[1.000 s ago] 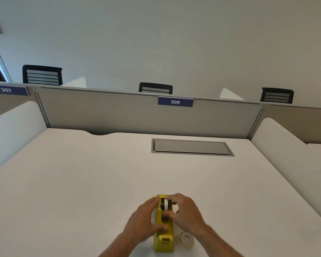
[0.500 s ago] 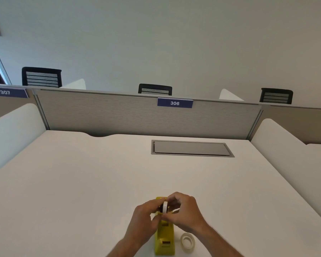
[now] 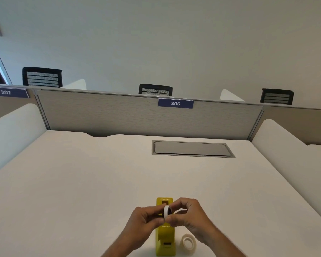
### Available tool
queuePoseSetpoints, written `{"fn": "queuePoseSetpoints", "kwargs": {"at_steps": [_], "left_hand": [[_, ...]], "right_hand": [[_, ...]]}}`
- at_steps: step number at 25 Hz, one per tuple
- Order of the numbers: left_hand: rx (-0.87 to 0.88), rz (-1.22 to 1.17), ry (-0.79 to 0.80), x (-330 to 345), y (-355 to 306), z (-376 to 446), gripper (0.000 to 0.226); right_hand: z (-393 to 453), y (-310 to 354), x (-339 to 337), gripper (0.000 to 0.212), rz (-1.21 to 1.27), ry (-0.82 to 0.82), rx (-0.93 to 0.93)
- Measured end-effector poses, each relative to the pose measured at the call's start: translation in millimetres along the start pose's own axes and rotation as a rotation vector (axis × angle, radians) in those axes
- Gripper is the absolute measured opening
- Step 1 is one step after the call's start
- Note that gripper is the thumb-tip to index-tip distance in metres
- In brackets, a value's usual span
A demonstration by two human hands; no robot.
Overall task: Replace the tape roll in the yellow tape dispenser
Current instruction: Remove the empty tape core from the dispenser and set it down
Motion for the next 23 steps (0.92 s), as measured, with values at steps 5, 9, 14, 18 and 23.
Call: {"fn": "queuePoseSetpoints", "kwargs": {"at_steps": [5,9,14,18,23], "left_hand": [[-0.058,-0.184,-0.007,-0.3,-1.4,-5.2,0.031],[-0.095,-0.265,0.035,2.6,-3.5,-7.4,0.029],[-0.161,-0.348,0.081,9.6,-4.1,-10.9,0.024],[-0.171,-0.399,0.12,14.5,-4.3,-13.0,0.028],[-0.21,-0.415,0.088,10.4,2.6,-13.7,0.022]], "right_hand": [[-0.9,5.3,1.5,0.017,0.093,-0.004,-0.002],[-0.9,11.8,2.9,0.027,0.09,0.017,-0.079],[1.1,27.9,3.8,0.033,-0.034,0.038,-0.234],[-2.4,30.4,-0.4,0.028,-0.145,-0.004,-0.281],[-8.3,35.4,2.9,0.023,-0.19,-0.047,-0.339]]}}
Point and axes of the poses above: each hand's wrist, its own z-axis towards the middle knuckle, its own x-axis out of the palm, y = z × x, the point moved 9 cm from there along z, towards the middle knuckle, and after that the axes turned 11 degrees about -x, right-handed, at the moved point
